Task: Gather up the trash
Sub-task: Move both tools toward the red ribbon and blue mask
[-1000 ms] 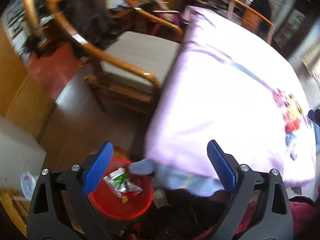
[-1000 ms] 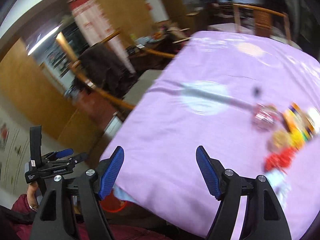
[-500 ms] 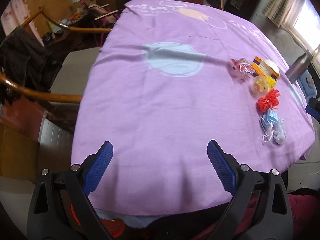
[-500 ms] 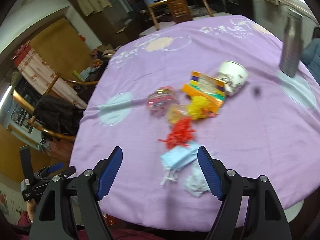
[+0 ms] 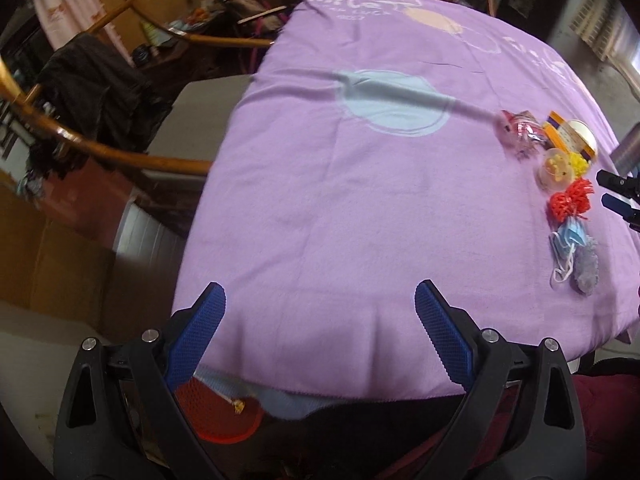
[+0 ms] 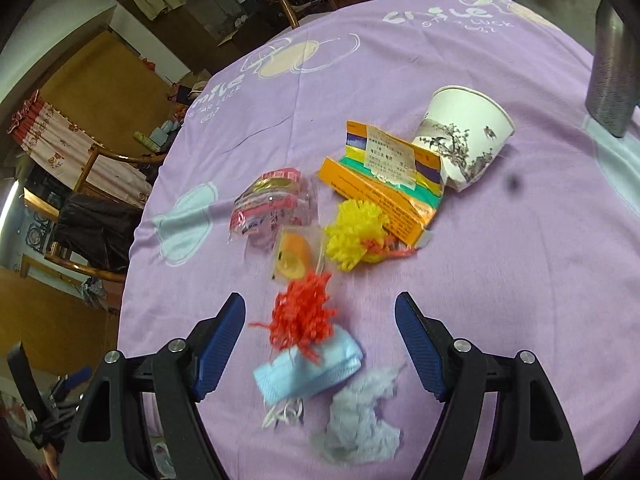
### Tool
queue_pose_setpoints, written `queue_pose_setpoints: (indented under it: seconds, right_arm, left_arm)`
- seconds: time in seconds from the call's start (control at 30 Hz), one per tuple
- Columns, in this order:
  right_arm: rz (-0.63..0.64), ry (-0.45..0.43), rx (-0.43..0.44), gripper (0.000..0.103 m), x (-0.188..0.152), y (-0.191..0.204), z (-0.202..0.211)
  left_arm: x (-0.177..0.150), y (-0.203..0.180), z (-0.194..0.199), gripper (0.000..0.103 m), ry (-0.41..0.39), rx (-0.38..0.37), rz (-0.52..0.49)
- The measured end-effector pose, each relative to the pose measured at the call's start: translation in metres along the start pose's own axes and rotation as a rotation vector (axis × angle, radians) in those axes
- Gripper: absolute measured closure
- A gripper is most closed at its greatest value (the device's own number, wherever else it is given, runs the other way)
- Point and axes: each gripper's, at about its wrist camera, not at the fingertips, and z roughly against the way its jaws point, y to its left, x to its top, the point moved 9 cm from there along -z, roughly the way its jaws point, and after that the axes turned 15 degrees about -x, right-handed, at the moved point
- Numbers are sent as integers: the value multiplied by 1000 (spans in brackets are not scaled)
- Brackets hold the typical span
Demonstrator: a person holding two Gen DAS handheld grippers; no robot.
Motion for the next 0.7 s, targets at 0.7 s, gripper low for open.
queue_pose_setpoints:
  seconds: [0.7]
  right_arm:
    - [243,-53,196,26,-10,60,22]
  left_arm:
    - [-3,-34,-8,11,22,-18,10]
